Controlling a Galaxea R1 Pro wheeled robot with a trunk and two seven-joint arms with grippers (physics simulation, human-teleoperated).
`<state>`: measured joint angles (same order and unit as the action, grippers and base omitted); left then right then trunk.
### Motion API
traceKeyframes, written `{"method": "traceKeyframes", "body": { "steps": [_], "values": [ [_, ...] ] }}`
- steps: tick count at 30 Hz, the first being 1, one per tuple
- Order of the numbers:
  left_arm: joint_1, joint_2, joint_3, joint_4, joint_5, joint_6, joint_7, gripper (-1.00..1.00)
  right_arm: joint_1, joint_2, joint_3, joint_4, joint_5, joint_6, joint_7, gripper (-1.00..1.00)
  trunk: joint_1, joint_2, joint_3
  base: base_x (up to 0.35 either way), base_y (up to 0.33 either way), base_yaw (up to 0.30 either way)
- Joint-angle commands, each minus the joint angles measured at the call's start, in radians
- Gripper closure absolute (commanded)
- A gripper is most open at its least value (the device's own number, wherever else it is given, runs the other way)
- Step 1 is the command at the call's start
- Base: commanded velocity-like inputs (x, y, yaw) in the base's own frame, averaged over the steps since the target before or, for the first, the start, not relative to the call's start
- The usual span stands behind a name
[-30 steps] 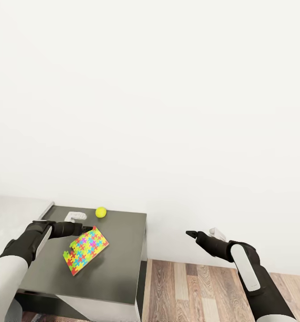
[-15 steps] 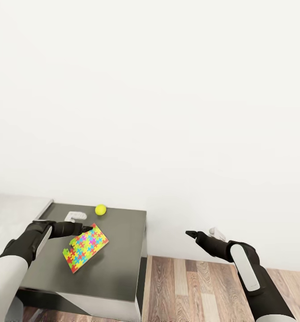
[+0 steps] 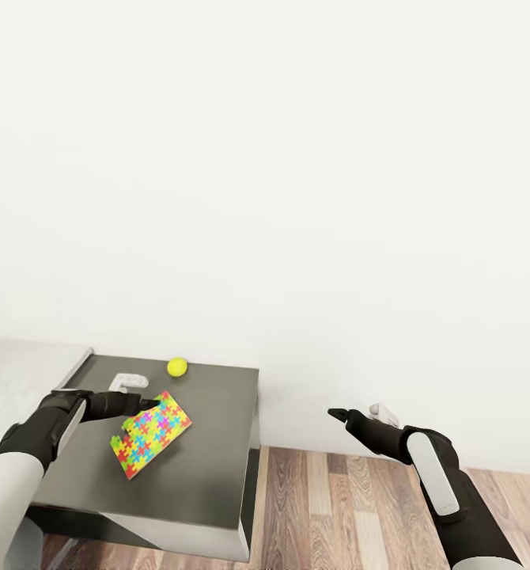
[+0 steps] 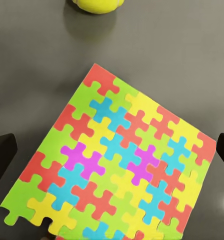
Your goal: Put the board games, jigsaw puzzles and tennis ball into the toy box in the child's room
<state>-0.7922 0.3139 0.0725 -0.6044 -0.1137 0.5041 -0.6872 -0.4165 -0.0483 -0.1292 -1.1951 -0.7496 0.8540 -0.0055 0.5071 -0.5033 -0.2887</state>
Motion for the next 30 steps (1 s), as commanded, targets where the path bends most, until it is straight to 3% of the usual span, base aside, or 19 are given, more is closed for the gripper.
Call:
{"method": "traceKeyframes", "body": {
  "steps": [1,10,30],
  "values": [
    [-0.001,0.001,0.006,-0.001,-0.010,0.005,-0.009,-1.00,-0.001,0.000,-0.001,-0.001,-0.002,0.005,-0.001,-1.00,0.000,-0.002,-0.003,0.000,0.000,0.000],
    [-0.002,0.035,0.011,-0.003,-0.001,0.004,-0.011,-1.00,-0.001,0.001,-0.002,0.003,-0.002,0.005,-0.001,-1.00,0.000,-0.002,-0.018,0.000,0.000,0.000],
    [-0.002,0.042,0.012,-0.003,0.000,0.001,-0.010,-1.00,-0.001,0.001,-0.003,0.006,-0.002,0.004,-0.001,-1.00,0.000,-0.002,-0.051,0.000,0.000,0.000]
  ]
}}
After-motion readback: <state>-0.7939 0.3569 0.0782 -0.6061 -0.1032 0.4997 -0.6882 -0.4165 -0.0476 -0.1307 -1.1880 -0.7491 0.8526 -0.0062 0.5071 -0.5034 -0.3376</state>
